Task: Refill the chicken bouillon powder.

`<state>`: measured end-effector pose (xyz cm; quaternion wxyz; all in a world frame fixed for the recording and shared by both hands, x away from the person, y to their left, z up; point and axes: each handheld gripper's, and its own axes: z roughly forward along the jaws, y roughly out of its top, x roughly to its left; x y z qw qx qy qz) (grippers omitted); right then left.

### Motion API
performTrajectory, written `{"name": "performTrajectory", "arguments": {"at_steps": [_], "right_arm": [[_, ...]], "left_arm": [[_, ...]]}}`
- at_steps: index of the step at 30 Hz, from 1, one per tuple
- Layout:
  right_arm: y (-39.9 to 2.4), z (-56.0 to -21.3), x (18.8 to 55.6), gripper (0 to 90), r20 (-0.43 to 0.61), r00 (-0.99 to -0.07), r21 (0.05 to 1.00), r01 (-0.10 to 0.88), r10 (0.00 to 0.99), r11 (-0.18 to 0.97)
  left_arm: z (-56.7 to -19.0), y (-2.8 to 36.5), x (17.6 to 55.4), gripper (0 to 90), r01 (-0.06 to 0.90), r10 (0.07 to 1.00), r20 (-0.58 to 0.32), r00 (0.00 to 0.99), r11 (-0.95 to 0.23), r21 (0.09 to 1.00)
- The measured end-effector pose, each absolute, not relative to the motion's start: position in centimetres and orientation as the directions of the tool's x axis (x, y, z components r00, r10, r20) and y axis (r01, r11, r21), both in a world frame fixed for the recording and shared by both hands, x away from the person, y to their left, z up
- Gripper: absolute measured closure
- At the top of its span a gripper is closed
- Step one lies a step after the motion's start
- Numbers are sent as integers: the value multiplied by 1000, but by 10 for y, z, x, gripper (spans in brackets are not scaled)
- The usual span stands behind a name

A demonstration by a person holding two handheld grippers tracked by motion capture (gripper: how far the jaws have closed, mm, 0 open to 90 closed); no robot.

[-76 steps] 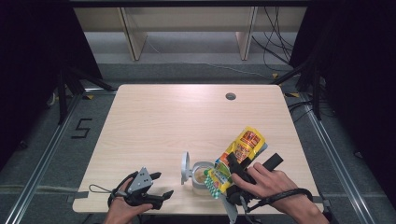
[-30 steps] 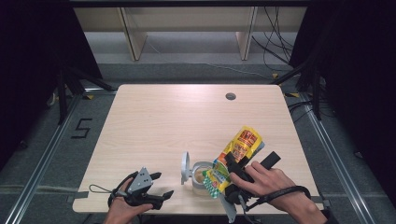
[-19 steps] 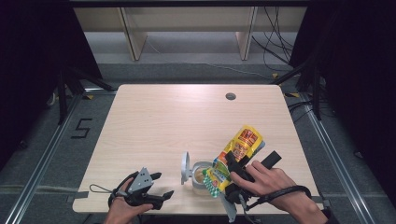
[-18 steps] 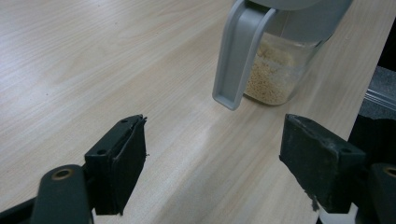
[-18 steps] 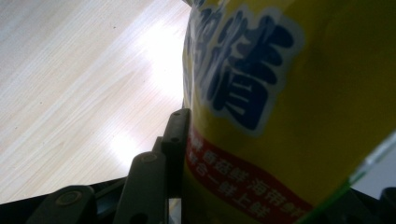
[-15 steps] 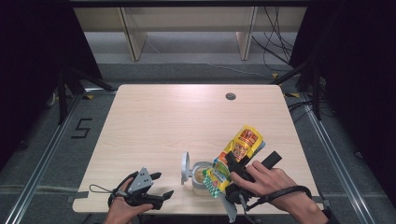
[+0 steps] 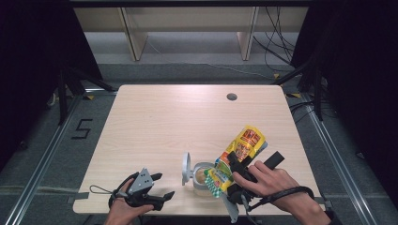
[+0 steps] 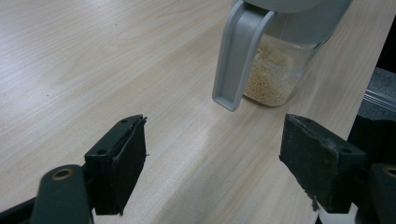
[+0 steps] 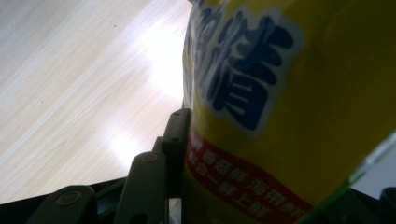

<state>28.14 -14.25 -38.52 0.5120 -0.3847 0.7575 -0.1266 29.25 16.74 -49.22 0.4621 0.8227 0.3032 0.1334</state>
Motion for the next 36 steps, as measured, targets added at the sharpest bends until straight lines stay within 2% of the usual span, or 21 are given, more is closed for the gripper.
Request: {"name": "performTrajectory", "arguments": {"at_steps": [28, 30, 32, 35, 36], "right_arm": [[-145, -386, 280, 637, -676, -175, -593, -446, -715, 670], [-145, -386, 280, 637, -678, -176, -591, -448, -714, 671], [-145, -386, 280, 638, -680, -178, -587, -449, -711, 674], [-145, -386, 281, 638, -678, -175, -590, -449, -714, 671], [-145, -386, 281, 638, -679, -174, -590, -449, -714, 671]], "left_arm": [[-492, 167, 292, 218, 373, 622, -63, 780, -382, 846], [-492, 169, 294, 218, 362, 617, -36, 786, -412, 837], [-493, 167, 292, 218, 375, 624, -68, 779, -375, 848], [-492, 169, 294, 218, 361, 617, -35, 786, -412, 837], [-492, 168, 293, 218, 367, 619, -53, 784, -393, 843]]}}
